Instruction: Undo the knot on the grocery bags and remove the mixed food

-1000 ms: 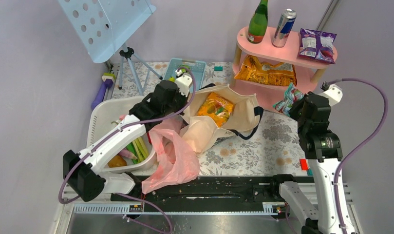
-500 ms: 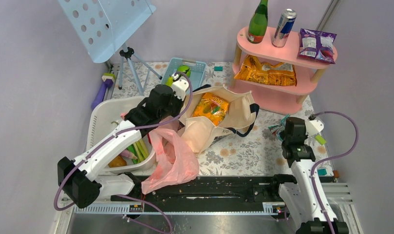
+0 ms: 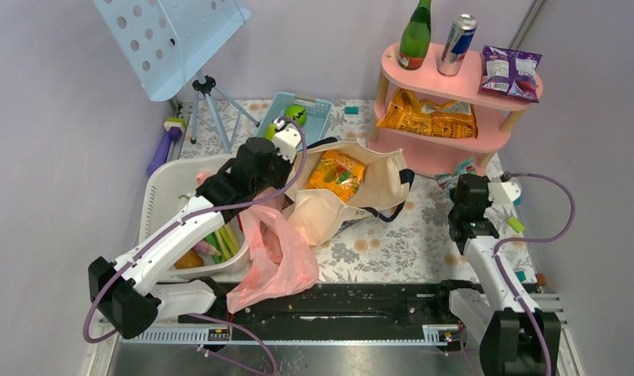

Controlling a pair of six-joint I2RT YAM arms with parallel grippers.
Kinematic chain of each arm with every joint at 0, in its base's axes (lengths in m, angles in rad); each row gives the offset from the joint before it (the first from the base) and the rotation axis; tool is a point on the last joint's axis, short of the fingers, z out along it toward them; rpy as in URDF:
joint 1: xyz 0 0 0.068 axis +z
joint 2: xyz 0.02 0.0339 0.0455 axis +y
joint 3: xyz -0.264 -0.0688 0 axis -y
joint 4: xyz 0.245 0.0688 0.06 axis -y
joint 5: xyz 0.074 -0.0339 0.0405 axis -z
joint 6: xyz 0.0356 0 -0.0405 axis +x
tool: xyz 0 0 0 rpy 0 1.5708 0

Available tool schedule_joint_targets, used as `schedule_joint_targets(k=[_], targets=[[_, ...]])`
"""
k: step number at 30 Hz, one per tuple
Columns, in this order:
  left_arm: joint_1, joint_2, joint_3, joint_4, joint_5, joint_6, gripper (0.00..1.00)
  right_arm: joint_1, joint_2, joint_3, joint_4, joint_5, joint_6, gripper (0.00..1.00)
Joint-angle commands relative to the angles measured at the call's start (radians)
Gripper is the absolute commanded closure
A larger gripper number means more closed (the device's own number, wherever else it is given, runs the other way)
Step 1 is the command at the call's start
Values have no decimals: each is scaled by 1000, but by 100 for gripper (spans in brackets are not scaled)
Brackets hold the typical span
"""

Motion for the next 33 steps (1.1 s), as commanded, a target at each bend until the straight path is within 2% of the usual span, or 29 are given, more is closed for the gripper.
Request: schedule_joint_targets(k=[1, 6, 9, 11, 14, 18, 21, 24, 28, 33], targets=[[10, -65, 18, 138, -77, 36, 100, -3, -141, 154, -134, 119, -20, 100], [10, -56, 29, 126, -64, 25, 100, -3, -326, 283, -492, 125, -4, 100], [10, -58, 28, 128, -55, 20, 100, -3, -407, 385, -620, 114, 29, 100], [10, -61, 29, 127, -51, 17, 100, -3, -397, 517, -670, 81, 7, 100], [9, -66, 30, 127, -39, 9, 100, -4, -262, 764, -763, 20, -29, 100], [9, -77, 31, 128, -17, -5, 100, -4, -71, 1008, -778, -8, -51, 100], [9, -87, 23, 137, -11, -6, 100, -4, 24, 1123, -754, -16, 1, 100], [9, -86, 20, 136, -19, -6, 100, -4, 86, 1173, -674, -22, 34, 100], [8, -83, 27, 128, -14, -9, 100, -4, 189, 1284, -677, 61, 109, 100], [4, -90, 27, 125, -1, -11, 100, -5, 216, 1237, -530, 134, 128, 100]])
